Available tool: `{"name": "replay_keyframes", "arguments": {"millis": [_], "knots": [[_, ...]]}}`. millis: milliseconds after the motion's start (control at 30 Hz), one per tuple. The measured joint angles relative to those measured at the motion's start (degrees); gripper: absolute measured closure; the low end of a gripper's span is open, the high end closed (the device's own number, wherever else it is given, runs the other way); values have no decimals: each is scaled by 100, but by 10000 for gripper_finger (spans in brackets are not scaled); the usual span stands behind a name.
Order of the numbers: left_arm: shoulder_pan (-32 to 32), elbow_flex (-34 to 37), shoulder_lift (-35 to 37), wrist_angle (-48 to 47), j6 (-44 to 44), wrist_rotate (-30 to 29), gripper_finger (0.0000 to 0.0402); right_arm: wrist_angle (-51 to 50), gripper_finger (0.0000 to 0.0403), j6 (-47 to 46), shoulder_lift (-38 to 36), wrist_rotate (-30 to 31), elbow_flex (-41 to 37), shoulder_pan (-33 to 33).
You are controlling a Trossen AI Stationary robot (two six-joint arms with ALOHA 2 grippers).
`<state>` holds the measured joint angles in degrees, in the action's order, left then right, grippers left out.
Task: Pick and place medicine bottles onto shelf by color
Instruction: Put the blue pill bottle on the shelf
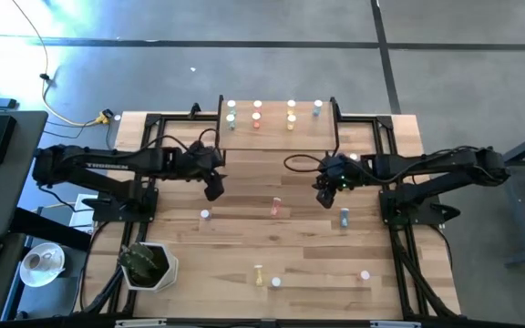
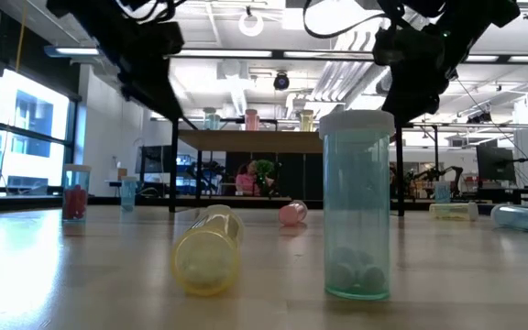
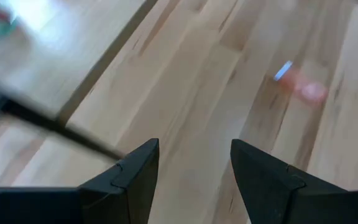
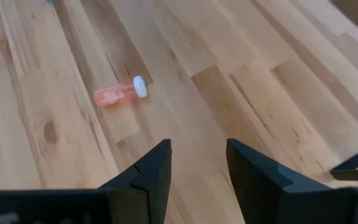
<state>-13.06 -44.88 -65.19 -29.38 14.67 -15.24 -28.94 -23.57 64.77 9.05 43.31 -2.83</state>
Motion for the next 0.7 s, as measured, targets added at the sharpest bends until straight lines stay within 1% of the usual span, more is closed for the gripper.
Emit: {"name": "replay_keyframes", "arguments": {"millis": [167, 267, 400, 533, 700], "knots": [[221, 13, 239, -643, 442, -603, 213, 49, 257, 2, 0, 9, 0, 0], [363, 208, 385, -636, 641, -835, 213, 52, 257, 4, 0, 9, 0, 0], [473, 704, 584, -443, 962, -985, 213, 122, 257, 41, 0, 9, 0, -2], [552, 1231, 853, -71, 1141, -961, 213, 224, 257, 81, 0, 7, 0, -2], [677, 1647, 1240, 52, 1123, -900, 213, 332, 257, 109, 0, 7, 0, -2]]}}
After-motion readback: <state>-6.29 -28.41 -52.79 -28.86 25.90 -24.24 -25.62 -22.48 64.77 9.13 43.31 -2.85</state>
